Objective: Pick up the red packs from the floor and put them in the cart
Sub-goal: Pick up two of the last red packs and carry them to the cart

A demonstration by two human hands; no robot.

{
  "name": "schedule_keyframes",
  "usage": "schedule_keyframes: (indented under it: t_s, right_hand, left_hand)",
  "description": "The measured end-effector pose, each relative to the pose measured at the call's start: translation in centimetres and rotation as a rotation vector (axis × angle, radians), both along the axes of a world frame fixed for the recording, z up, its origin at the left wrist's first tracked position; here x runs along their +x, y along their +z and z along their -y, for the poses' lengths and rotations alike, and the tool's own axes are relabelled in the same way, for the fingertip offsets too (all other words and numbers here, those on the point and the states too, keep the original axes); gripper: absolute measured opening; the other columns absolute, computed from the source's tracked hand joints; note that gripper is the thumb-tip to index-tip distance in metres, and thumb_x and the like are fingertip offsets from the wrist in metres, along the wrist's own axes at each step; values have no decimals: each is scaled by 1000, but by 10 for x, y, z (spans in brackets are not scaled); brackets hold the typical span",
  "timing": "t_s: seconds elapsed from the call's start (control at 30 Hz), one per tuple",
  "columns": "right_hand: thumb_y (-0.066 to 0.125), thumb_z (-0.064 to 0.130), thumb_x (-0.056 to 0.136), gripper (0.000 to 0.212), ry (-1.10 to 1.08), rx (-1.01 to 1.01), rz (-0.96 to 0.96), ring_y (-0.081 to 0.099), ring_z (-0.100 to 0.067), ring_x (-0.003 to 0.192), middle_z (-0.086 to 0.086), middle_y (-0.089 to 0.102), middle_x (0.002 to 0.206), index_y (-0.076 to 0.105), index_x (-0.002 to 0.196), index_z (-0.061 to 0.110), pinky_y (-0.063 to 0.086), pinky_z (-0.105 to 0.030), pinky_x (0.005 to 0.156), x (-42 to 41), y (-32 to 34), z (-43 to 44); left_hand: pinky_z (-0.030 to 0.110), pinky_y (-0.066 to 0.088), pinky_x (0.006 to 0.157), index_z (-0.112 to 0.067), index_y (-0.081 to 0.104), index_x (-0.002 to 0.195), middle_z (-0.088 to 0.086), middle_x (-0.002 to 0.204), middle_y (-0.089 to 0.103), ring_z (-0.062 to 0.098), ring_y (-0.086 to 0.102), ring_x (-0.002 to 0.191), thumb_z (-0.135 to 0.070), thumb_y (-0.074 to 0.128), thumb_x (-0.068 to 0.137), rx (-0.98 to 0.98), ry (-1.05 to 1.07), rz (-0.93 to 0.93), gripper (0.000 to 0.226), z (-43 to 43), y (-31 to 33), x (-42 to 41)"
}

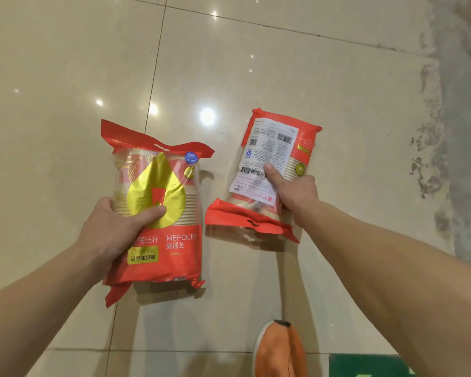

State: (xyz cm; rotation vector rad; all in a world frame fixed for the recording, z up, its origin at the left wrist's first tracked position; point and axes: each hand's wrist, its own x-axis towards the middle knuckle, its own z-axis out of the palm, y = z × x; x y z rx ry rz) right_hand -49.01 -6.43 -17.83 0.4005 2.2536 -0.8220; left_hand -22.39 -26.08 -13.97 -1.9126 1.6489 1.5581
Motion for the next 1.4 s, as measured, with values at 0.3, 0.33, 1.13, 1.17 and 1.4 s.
schedule_keyframes:
  t_s: [0.3,0.33,1.13,1.17,1.4]
  right_hand:
    - [94,59,70,84,112,-7,-47,75,-26,102,-2,75,118,51,129,16,62,-49,95,51,98,-32]
    - [94,58,70,83,116,-11,-51,75,-24,101,0,75,116,50,128,17,62,-48,95,56,119,-36]
    - [102,46,63,80,-227,-411,-513,80,-21,94,1,79,110,53,121,22,65,-51,90,183,854,-173]
    - [102,46,64,80,-265,-416,-522,81,-21,94,1,79,110,52,121,22,66,-51,89,197,870,-190]
    - [101,49,67,82,-506,-389,-610,81,-19,86,1,78,108,47,124,23,68,-49,82,306,944,-352]
  left_hand:
    - [53,68,78,-20,61,128,7,109,82,33,83,85,-54,103,58,29,13,23,88,-3,88,16]
    - [52,68,78,-21,61,126,7,109,82,32,83,85,-53,103,60,28,4,15,84,-4,107,14]
    - [57,69,83,-19,70,131,8,108,86,33,85,89,-63,98,47,-116,-316,-572,99,-69,821,27]
    - [58,68,84,-18,71,131,8,107,86,33,85,89,-61,99,50,-105,-353,-590,96,-85,839,30]
    - [61,68,82,-14,71,130,12,107,86,36,85,87,-43,101,70,-60,-669,-663,74,-238,920,46]
